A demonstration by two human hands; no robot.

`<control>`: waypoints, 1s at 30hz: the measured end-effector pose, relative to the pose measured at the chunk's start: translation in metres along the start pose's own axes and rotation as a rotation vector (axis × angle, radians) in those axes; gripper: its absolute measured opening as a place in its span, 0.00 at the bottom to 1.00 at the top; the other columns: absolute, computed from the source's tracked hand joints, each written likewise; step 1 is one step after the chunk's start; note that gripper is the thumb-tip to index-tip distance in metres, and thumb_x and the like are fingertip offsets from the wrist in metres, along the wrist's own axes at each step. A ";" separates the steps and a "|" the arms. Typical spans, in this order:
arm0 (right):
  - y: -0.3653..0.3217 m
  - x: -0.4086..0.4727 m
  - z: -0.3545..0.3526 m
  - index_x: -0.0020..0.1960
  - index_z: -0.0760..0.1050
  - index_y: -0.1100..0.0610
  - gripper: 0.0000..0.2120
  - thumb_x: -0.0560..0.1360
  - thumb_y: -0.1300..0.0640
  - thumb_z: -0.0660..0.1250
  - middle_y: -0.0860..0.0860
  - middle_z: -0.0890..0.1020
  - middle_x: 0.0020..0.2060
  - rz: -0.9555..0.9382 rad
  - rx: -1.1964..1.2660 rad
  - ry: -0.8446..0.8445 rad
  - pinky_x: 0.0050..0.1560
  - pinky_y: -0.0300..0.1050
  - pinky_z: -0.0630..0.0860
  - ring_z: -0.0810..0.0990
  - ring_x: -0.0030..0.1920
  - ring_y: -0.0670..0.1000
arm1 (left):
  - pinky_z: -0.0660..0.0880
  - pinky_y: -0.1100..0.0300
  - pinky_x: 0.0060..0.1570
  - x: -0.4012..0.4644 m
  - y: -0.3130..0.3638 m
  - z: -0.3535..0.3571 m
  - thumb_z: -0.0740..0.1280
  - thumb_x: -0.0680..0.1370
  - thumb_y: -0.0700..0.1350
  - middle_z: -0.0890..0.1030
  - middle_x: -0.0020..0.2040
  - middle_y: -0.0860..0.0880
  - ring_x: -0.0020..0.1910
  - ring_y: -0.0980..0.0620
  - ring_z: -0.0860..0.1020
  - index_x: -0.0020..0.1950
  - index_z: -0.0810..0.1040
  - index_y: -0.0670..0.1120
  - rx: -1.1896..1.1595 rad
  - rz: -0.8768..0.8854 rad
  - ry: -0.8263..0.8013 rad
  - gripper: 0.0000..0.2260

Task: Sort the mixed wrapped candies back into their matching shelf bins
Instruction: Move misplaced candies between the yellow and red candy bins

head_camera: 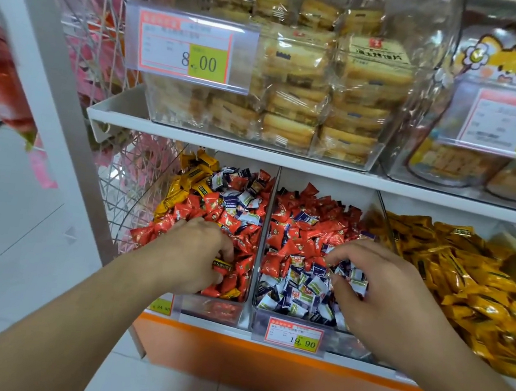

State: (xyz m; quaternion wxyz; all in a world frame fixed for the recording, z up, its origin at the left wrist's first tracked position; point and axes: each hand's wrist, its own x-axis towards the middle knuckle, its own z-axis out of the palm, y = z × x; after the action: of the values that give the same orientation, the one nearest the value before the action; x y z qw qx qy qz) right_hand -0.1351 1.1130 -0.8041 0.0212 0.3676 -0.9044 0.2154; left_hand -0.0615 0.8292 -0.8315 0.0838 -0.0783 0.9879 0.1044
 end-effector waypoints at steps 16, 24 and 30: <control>0.000 0.000 0.000 0.57 0.80 0.47 0.09 0.78 0.57 0.72 0.39 0.79 0.56 0.000 -0.012 -0.006 0.59 0.22 0.59 0.73 0.59 0.39 | 0.65 0.51 0.69 -0.002 0.002 -0.003 0.76 0.74 0.54 0.79 0.50 0.64 0.56 0.59 0.75 0.52 0.82 0.61 -0.075 0.038 0.104 0.08; -0.002 0.000 0.000 0.57 0.79 0.46 0.09 0.78 0.57 0.71 0.39 0.79 0.56 -0.004 0.010 0.014 0.62 0.34 0.65 0.74 0.60 0.41 | 0.77 0.58 0.59 -0.009 0.007 -0.011 0.76 0.74 0.47 0.82 0.46 0.60 0.49 0.62 0.79 0.49 0.80 0.58 -0.325 -0.012 0.176 0.09; -0.003 0.000 -0.001 0.58 0.79 0.47 0.10 0.79 0.57 0.70 0.39 0.78 0.56 -0.023 0.004 0.038 0.64 0.37 0.70 0.74 0.60 0.41 | 0.78 0.57 0.49 -0.020 0.006 -0.020 0.75 0.75 0.47 0.81 0.46 0.56 0.46 0.57 0.79 0.51 0.81 0.59 -0.591 -0.052 0.325 0.09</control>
State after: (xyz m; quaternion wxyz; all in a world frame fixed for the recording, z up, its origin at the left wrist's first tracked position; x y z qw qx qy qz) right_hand -0.1328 1.1110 -0.8023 0.0404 0.3740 -0.8991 0.2237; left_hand -0.0458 0.8337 -0.8077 -0.0984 -0.1399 0.9130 0.3703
